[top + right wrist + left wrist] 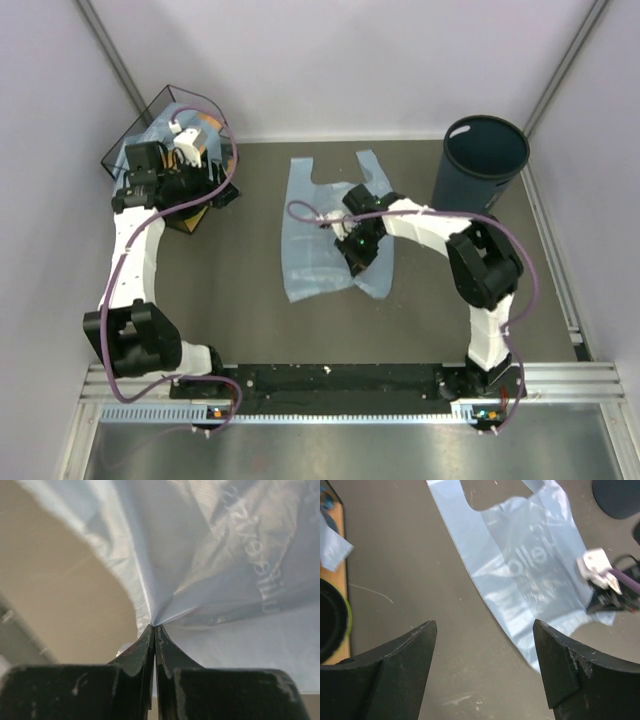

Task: Put the trash bags into the trash bin

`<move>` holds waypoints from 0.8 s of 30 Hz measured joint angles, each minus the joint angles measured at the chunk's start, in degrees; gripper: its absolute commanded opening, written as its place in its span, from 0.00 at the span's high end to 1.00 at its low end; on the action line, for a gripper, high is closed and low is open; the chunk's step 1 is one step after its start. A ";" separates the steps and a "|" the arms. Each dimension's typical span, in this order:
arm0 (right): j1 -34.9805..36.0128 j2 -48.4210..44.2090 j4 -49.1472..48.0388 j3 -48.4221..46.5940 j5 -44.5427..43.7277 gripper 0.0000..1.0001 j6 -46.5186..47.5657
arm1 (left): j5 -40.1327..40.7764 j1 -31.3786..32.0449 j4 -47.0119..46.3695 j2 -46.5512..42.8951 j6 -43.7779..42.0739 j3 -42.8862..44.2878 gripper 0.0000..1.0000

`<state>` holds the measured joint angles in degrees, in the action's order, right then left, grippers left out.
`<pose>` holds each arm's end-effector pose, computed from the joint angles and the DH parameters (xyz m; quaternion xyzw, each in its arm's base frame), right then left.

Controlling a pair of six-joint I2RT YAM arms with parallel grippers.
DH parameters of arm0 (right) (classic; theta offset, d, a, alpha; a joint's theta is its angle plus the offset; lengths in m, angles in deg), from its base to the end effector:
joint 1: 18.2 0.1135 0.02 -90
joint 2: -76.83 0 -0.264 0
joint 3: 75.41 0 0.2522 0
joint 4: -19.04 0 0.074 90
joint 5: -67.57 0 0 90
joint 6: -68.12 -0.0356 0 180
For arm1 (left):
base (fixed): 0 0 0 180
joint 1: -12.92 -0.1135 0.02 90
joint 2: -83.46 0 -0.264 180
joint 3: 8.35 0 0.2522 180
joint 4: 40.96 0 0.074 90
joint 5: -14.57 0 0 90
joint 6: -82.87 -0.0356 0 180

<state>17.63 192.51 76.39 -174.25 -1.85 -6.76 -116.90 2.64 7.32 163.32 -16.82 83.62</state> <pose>0.3211 0.2472 0.1751 -0.4414 0.8692 0.1984 0.1013 0.3008 0.0306 0.3669 0.1560 0.8347 -0.2375 0.4717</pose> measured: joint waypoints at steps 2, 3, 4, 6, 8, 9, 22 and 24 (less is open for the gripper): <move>3.54 -5.62 1.60 5.53 3.89 0.83 -0.39 | -0.59 0.22 0.00 0.00 0.50 -1.95 0.17; 5.55 -8.04 2.25 7.39 6.08 0.69 -0.92 | -0.92 0.37 -0.13 0.00 0.85 -3.26 0.18; 7.17 -10.10 2.58 8.70 8.17 0.59 -1.68 | -1.18 0.57 -0.09 0.00 1.11 -4.61 0.18; 9.64 -12.98 2.97 10.25 13.14 0.25 -3.45 | -1.31 1.03 0.22 0.00 1.53 -6.84 0.18; 9.68 -15.30 3.23 11.21 17.09 0.17 -4.85 | -1.25 1.90 1.11 0.02 1.40 -8.66 0.19; 8.85 -16.26 3.61 11.28 18.16 0.16 -5.29 | -1.01 2.62 1.55 0.02 1.09 -9.18 0.19; -9.77 -6.82 2.47 -12.35 2.75 0.21 -3.85 | -0.92 10.49 1.33 3.85 -0.17 -11.41 0.25; -10.25 -3.23 2.29 -14.51 0.09 0.20 -4.37 | -0.85 11.72 0.63 4.11 0.11 -11.67 0.25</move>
<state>7.38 189.28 78.69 -188.76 -1.77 -11.13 -117.75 14.35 7.96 167.43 -16.71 71.95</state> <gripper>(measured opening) 0.792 0.745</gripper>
